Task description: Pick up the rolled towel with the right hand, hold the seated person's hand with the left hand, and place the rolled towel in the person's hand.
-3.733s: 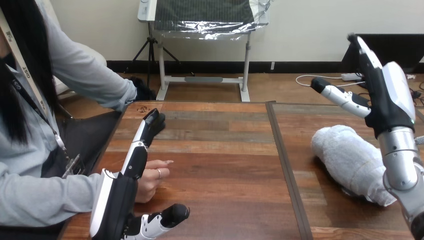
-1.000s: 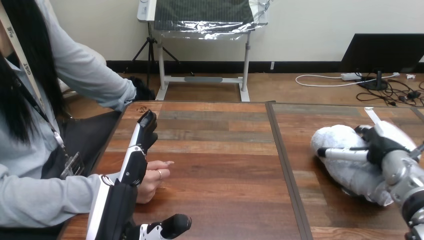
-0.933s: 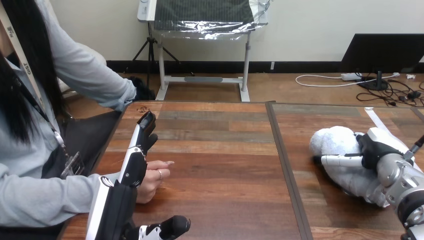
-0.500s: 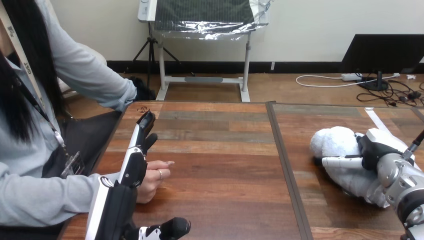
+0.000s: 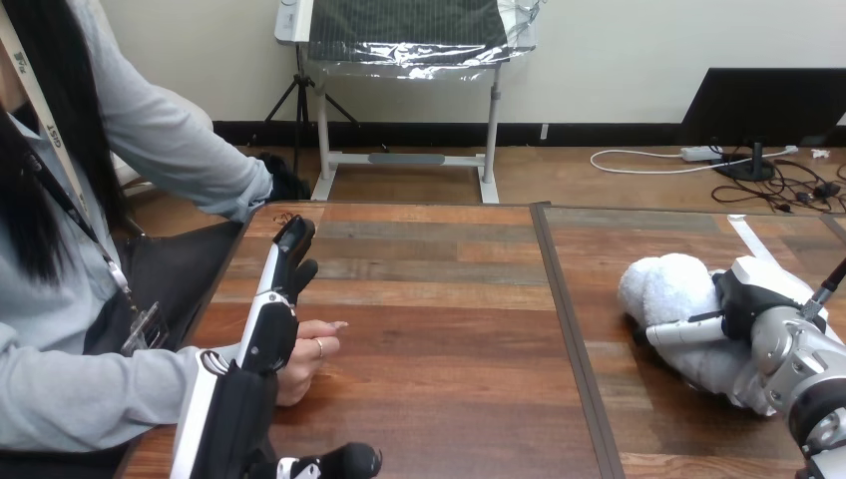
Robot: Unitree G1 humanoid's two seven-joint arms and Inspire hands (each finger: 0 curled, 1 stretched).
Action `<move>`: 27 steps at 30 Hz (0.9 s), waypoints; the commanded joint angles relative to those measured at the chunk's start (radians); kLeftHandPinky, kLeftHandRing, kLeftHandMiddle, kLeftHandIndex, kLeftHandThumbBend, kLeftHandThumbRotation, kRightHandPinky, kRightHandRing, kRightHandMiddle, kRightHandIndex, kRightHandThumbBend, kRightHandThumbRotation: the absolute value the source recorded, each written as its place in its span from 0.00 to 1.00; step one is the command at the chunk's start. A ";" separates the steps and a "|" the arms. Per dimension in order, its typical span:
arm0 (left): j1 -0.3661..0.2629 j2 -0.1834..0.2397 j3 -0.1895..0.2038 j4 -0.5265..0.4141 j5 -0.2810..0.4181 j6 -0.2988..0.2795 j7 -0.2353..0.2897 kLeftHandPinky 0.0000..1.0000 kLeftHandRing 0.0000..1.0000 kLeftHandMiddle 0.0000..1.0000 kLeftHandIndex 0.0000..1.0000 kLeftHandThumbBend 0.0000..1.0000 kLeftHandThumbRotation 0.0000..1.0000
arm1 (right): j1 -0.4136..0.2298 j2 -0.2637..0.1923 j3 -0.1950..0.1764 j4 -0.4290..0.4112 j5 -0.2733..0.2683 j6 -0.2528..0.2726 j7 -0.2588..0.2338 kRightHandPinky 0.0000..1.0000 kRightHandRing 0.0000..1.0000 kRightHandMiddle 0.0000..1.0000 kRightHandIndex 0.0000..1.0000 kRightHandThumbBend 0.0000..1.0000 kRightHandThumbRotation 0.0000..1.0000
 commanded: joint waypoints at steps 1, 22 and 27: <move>-0.020 0.010 -0.009 -0.053 -0.020 -0.011 -0.010 0.95 1.00 1.00 0.99 1.00 0.76 | 0.006 0.038 0.008 -0.001 0.000 0.009 0.000 0.57 0.76 0.81 0.86 0.93 0.39; -0.016 0.017 -0.017 -0.051 -0.055 -0.040 -0.033 0.95 1.00 1.00 0.99 1.00 0.75 | 0.026 0.039 -0.025 -0.004 0.035 -0.003 -0.086 0.44 0.60 0.65 0.63 0.92 0.02; -0.011 0.023 -0.022 -0.059 -0.066 -0.033 -0.042 0.95 1.00 1.00 0.99 1.00 0.75 | 0.031 0.038 -0.039 -0.005 0.048 -0.013 -0.108 0.45 0.59 0.63 0.58 0.90 0.01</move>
